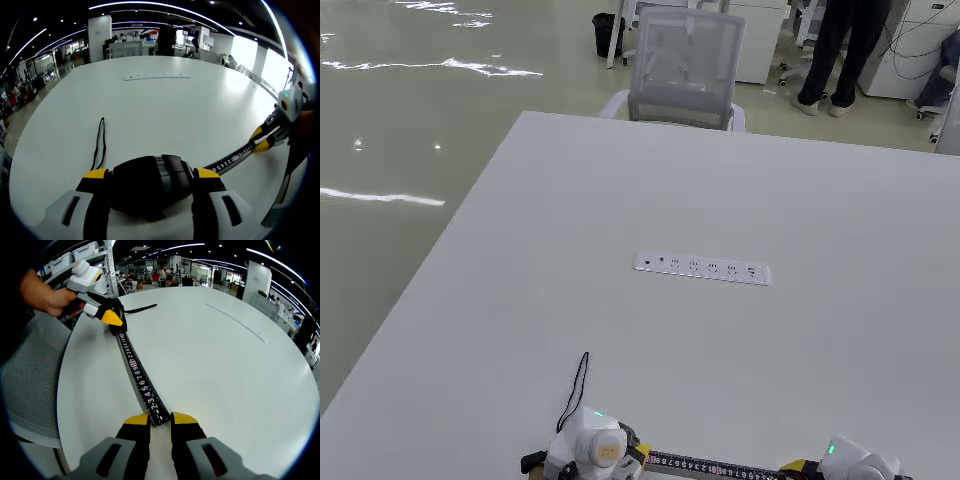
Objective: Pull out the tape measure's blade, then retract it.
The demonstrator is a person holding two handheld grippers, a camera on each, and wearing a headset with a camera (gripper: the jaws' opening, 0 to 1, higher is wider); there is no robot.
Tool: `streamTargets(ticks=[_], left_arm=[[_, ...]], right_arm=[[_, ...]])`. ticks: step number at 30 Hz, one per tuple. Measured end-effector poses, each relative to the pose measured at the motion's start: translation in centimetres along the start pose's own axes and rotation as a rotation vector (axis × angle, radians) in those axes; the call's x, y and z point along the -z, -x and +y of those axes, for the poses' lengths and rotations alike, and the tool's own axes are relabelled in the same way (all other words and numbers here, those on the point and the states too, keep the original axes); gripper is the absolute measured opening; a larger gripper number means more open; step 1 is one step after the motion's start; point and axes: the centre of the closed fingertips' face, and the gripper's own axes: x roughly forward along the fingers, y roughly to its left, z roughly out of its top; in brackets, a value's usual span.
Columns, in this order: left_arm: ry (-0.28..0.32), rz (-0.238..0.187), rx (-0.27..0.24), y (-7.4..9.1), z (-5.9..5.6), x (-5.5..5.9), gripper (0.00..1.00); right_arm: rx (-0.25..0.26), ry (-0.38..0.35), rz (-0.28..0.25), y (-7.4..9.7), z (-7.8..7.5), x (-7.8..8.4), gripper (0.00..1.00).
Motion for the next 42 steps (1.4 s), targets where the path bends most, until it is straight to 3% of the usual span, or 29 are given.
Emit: streamTargets(ticks=[42], left_arm=[[-0.001, 0.000, 0.010, 0.0, 0.0, 0.0, 0.63]], right_arm=[[-0.018, 0.010, -0.003, -1.0, 0.8, -1.3, 0.14]])
